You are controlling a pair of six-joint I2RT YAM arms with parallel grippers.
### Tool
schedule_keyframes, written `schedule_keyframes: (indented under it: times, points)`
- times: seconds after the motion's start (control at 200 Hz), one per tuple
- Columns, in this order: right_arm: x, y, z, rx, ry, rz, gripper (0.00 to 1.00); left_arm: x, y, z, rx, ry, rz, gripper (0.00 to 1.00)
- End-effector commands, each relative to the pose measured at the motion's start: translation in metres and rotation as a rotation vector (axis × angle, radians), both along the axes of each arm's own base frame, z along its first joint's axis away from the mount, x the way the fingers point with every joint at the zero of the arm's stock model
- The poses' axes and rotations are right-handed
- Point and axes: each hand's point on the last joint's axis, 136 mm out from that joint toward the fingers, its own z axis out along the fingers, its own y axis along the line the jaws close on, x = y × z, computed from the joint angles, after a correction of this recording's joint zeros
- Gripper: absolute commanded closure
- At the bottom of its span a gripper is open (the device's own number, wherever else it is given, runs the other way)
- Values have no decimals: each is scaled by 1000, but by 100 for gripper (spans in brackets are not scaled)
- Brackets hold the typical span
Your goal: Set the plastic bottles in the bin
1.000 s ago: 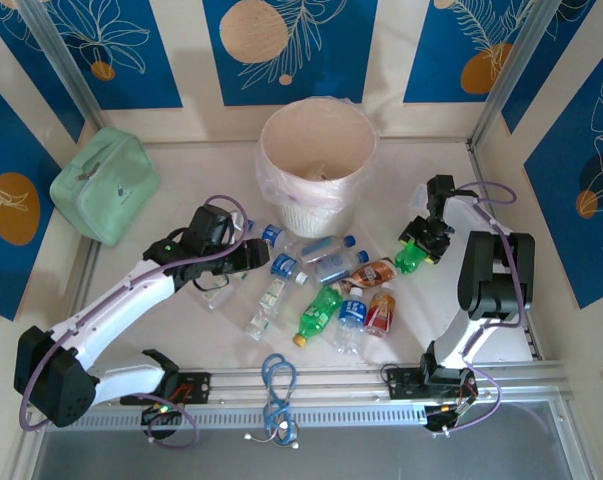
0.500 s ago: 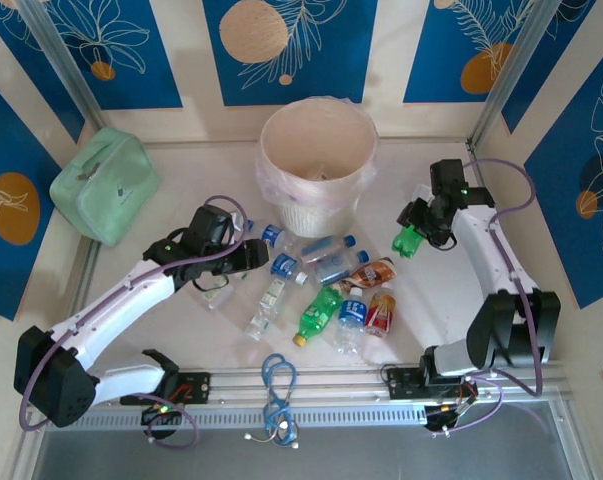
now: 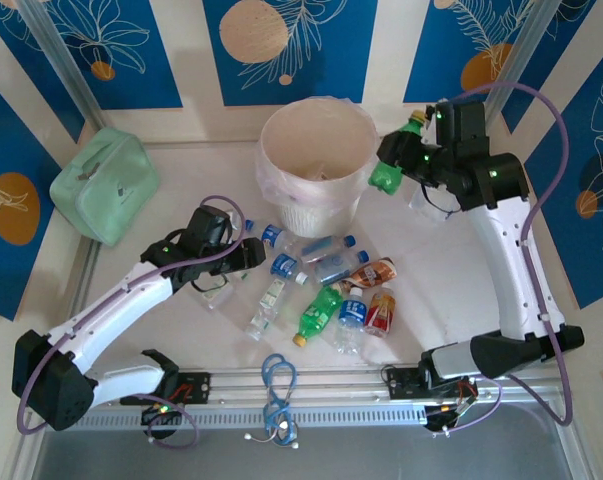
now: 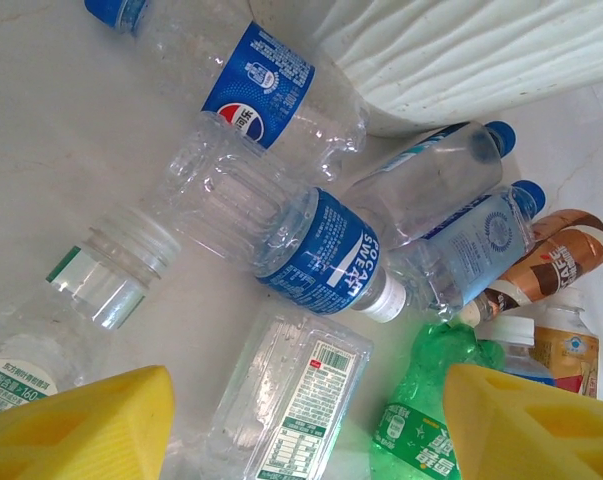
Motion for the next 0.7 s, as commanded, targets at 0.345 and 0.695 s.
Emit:
schedule_keyframes:
  times: [0.345,0.695]
  points:
    - [57,68,4,58,41,146,41,-7,11,-9,32,23,30,29]
    - [86,87,-31,43,125,173,39,-11,15,-22,65,47,24,29]
